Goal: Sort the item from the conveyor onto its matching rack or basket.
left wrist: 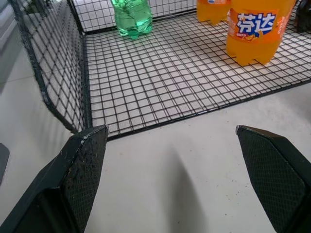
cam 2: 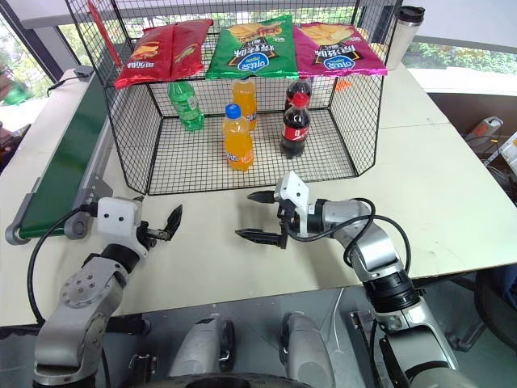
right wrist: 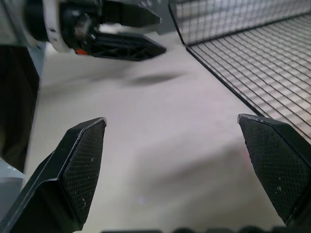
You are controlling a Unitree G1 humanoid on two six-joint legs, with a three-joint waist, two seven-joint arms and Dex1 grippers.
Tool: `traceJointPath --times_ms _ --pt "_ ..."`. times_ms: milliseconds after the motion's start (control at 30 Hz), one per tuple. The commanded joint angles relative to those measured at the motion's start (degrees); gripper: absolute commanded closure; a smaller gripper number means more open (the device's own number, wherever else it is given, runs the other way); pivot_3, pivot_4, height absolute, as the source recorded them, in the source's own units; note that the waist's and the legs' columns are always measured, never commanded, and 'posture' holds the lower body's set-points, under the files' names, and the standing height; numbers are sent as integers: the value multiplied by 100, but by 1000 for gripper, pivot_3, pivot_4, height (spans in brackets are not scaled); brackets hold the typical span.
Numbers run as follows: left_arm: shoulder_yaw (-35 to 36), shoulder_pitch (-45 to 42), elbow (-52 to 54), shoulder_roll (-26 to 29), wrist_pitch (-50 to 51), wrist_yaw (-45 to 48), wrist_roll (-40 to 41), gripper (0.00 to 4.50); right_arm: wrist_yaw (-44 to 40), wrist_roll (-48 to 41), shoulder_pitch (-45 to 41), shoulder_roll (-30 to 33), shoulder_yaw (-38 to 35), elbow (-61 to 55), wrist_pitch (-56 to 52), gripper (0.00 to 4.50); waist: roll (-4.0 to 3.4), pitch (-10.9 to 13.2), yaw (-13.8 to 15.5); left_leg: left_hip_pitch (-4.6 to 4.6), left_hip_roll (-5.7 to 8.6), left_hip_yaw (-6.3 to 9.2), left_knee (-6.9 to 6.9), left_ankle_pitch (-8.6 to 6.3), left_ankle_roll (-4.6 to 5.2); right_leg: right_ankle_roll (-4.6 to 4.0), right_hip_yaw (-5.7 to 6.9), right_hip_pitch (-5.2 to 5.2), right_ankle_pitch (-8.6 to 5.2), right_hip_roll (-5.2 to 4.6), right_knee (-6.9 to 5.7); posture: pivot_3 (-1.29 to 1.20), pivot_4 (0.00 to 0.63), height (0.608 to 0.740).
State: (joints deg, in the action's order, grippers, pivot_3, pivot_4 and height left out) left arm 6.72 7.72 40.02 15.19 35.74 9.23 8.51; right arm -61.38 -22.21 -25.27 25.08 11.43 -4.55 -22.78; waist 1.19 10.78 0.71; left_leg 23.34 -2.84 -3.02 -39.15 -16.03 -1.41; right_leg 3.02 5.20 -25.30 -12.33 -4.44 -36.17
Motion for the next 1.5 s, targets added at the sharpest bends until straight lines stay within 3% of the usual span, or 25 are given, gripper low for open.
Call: traceJointPath --times_ms 33,533,867,1100,1500 --pt "184 94 482 39 103 -88 -14 129 -131 -503 -153 -83 -251 -399 -127 0 0 0 -1 0 0 0 0 0 0 0 0 0 0 0 0 0 150 740" --pt "1168 356 987 -443 289 -463 405 129 352 -656 -498 -475 -276 -367 -262 0 0 0 2 0 0 2 0 0 0 0 0 0 0 0 0 0 150 740" --pt "1894 272 1155 -542 387 -789 585 129 209 -92 -544 -441 -82 237 513 0 0 0 -15 -1 1 0 0 0 0 0 -1 1 0 0 0 0 150 740" --pt "2600 393 830 -721 282 -992 792 129 73 -9 -493 -448 -16 382 630 0 0 0 -10 -3 0 1 -1 0 0 0 0 2 0 1 -1 0 150 740" --pt "3037 591 351 -533 -101 -804 975 129 31 -27 -488 -450 -30 361 677 0 0 0 -8 -2 0 1 -1 0 0 -15 0 2 -8 0 0 0 150 740"
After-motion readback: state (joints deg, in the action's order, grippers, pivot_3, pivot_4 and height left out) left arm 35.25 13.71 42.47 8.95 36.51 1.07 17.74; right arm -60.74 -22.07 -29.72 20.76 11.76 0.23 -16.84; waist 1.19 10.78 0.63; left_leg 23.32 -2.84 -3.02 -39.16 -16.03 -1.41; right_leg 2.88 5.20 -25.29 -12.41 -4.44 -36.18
